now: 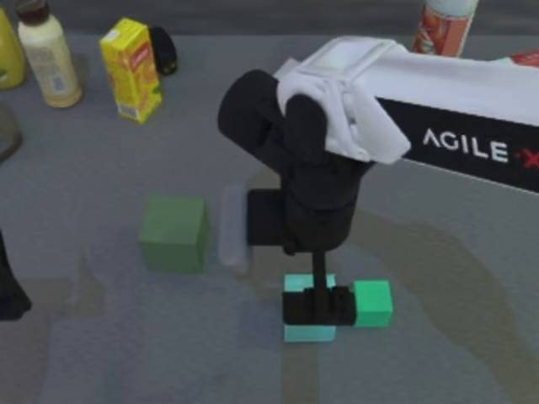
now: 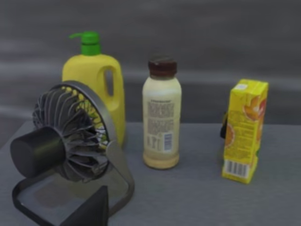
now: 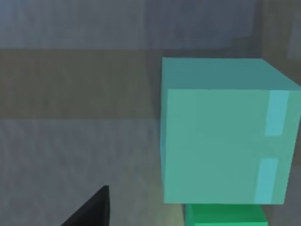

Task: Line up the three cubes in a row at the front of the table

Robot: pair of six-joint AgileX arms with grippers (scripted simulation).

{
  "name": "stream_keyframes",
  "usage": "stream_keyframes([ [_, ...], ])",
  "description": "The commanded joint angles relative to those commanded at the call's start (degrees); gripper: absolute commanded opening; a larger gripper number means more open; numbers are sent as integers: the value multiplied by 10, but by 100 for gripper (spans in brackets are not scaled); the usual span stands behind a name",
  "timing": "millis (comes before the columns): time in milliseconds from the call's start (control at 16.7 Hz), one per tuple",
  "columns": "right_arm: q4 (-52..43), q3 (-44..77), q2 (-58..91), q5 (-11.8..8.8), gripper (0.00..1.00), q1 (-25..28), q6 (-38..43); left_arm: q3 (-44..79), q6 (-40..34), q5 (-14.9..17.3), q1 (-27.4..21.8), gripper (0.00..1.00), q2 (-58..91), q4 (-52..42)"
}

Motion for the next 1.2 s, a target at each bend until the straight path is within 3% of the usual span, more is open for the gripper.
stream_keyframes([
  [240,59,-62,-83,-8,100,-39,27,78,-16,2,-23,100,79,-54],
  [480,161,-188,-257,-20,100,-113,84,224,-44,1,-60,100,251,-155],
  [840,351,-469,-618,-31,100,-256,209,486,-97,1,-130,100,620,-348],
  [1200,524,-747,-941,-22,100,-380,332,727,-147,3,-198,100,935,-530],
])
